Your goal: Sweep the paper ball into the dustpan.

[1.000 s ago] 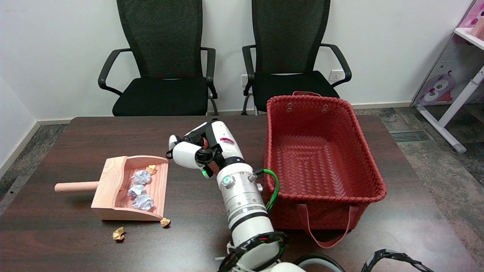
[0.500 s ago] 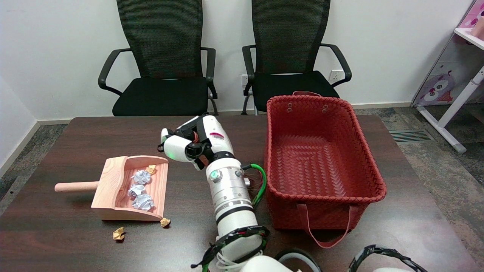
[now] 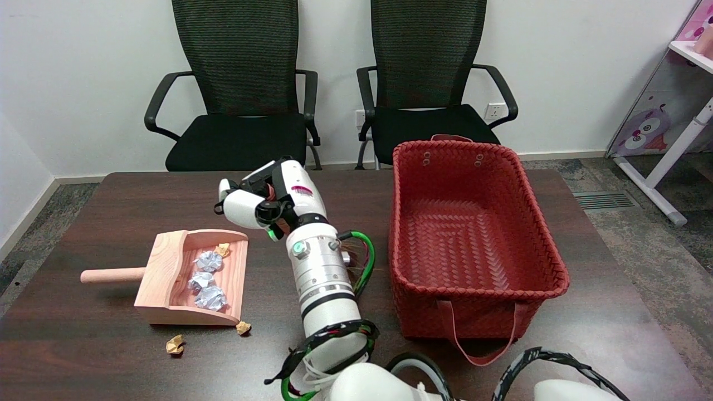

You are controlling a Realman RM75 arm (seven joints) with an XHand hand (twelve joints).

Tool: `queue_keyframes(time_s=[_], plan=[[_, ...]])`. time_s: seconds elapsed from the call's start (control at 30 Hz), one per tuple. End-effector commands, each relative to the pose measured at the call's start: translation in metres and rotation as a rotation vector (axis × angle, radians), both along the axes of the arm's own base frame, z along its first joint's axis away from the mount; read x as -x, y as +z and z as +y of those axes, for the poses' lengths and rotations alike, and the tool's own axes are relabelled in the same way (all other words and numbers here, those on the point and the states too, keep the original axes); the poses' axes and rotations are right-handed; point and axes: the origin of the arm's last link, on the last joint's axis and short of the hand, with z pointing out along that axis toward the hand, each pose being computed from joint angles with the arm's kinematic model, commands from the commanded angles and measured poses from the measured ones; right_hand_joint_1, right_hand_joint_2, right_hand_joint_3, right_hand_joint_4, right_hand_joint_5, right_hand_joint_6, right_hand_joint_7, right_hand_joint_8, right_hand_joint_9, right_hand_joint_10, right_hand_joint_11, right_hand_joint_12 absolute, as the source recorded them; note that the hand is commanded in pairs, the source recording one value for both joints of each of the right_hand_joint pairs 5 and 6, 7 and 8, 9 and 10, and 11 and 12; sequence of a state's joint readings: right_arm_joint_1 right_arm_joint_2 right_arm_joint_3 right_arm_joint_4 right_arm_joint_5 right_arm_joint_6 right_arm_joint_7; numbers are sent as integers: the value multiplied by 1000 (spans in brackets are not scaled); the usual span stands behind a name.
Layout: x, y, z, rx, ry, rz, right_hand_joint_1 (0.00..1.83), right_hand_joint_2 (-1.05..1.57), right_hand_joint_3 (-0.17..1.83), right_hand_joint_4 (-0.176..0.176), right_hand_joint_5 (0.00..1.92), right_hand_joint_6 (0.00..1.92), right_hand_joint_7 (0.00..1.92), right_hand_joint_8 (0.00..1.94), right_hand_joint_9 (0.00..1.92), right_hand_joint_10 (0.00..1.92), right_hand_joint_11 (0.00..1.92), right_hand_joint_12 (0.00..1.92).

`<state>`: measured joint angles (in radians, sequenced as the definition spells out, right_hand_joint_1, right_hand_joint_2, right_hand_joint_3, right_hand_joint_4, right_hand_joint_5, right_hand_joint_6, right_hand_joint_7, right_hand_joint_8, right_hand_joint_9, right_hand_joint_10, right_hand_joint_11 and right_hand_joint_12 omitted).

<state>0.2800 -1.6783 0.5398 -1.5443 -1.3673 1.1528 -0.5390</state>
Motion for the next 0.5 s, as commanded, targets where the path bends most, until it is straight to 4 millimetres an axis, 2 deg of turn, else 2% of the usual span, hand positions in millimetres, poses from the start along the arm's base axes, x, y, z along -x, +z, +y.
queue_keyframes(time_s=[0.03,0.3,0.37,0.5], plan=[[-6,-10,-19,-70,51,-205,1040,1571,1446,176,1920,1920,1920,1920,1920,1920,1920,1920],[-13,-8,-26,-118,86,-280,1011,1571,1554,176,1920,1920,1920,1920,1920,1920,1920,1920],[-14,-4,-28,-129,104,-320,1004,1571,1546,176,1920,1920,1920,1920,1920,1920,1920,1920],[-20,5,-32,-130,144,-294,1002,1571,1529,176,1920,1920,1920,1920,1920,1920,1920,1920]])
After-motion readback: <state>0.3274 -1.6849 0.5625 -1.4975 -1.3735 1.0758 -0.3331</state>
